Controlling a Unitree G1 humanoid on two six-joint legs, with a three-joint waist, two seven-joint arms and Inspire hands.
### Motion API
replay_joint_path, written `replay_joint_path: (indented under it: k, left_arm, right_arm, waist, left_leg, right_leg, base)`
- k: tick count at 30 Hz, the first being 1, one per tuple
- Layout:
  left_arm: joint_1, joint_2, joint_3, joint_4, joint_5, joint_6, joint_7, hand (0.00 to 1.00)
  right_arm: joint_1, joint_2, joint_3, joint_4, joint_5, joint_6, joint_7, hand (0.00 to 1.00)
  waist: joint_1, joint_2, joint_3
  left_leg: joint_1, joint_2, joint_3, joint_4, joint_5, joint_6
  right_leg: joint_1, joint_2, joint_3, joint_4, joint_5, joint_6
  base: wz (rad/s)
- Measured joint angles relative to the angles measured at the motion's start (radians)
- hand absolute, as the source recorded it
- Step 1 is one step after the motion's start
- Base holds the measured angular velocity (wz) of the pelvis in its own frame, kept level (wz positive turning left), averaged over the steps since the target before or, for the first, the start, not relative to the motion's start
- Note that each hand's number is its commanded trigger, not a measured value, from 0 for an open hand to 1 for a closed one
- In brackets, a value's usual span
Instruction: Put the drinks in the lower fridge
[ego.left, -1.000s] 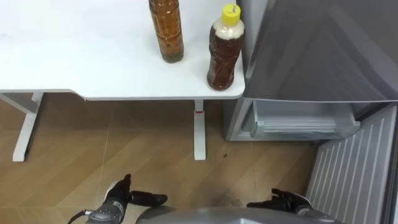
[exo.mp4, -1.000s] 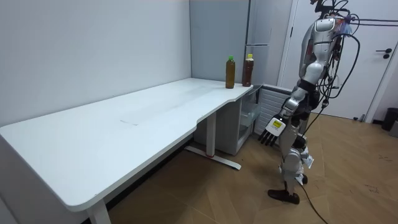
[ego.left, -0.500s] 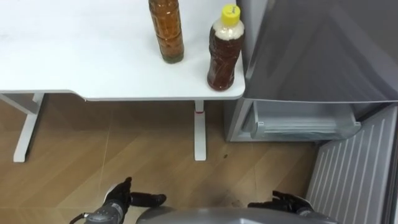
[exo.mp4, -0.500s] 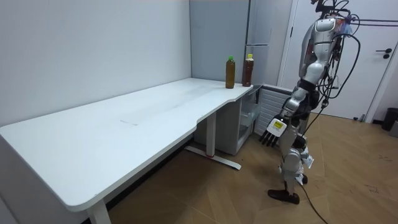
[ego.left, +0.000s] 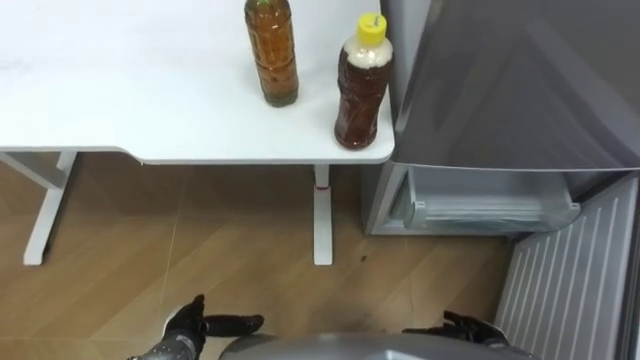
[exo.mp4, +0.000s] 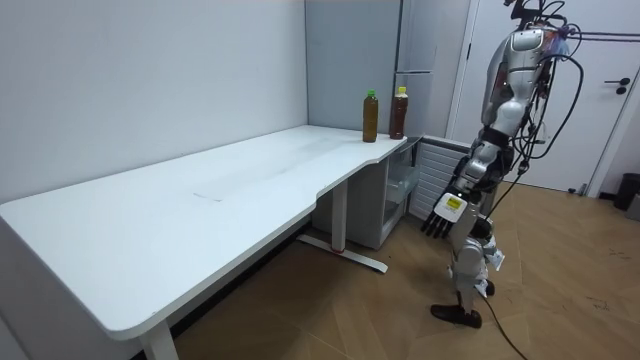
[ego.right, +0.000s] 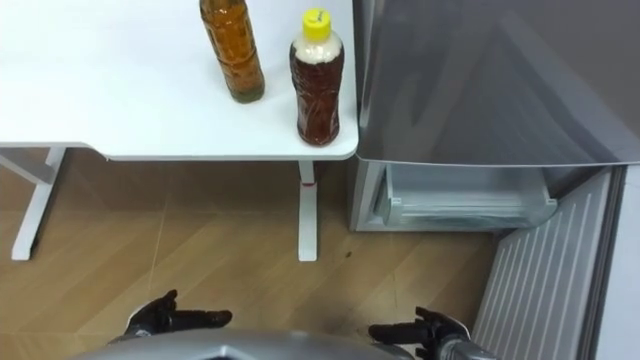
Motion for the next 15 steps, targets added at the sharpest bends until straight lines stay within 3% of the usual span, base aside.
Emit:
replay_joint_path:
  k: [6,11,15]
  left_arm:
    - [0.013,-0.005,0.04,0.003,-0.045,0.003,0.057,0.0]
    - [0.027,-0.005,0.172,0.004,-0.158,0.037,0.152,0.0]
    - [0.024,-0.004,0.244,-0.002,-0.269,0.037,0.24,0.0]
  right_arm:
    - [-0.002,-0.001,-0.012,0.012,-0.032,0.0,-0.001,0.0]
    - [-0.001,-0.001,-0.013,0.011,-0.033,0.021,-0.011,0.0]
    - [0.004,-0.001,-0.013,0.011,-0.033,0.023,-0.021,0.0]
  waist:
    - [0.005,-0.001,0.0076]
    - [0.011,-0.001,0.007]
    - [0.026,0.003,0.0048]
  left_leg:
    - [0.007,0.0,-0.003,0.001,-0.004,-0.001]
    - [0.011,0.0,0.001,0.01,-0.01,0.0]
    - [0.011,0.001,-0.001,0.025,-0.021,0.002]
  right_leg:
    - [0.005,0.001,0.003,-0.001,-0.001,-0.001]
    - [0.013,0.0,0.0,0.0,-0.002,0.0]
    - [0.023,-0.001,0.0,0.0,-0.003,0.002]
  base:
    - [-0.01]
    - [0.01]
    - [0.0]
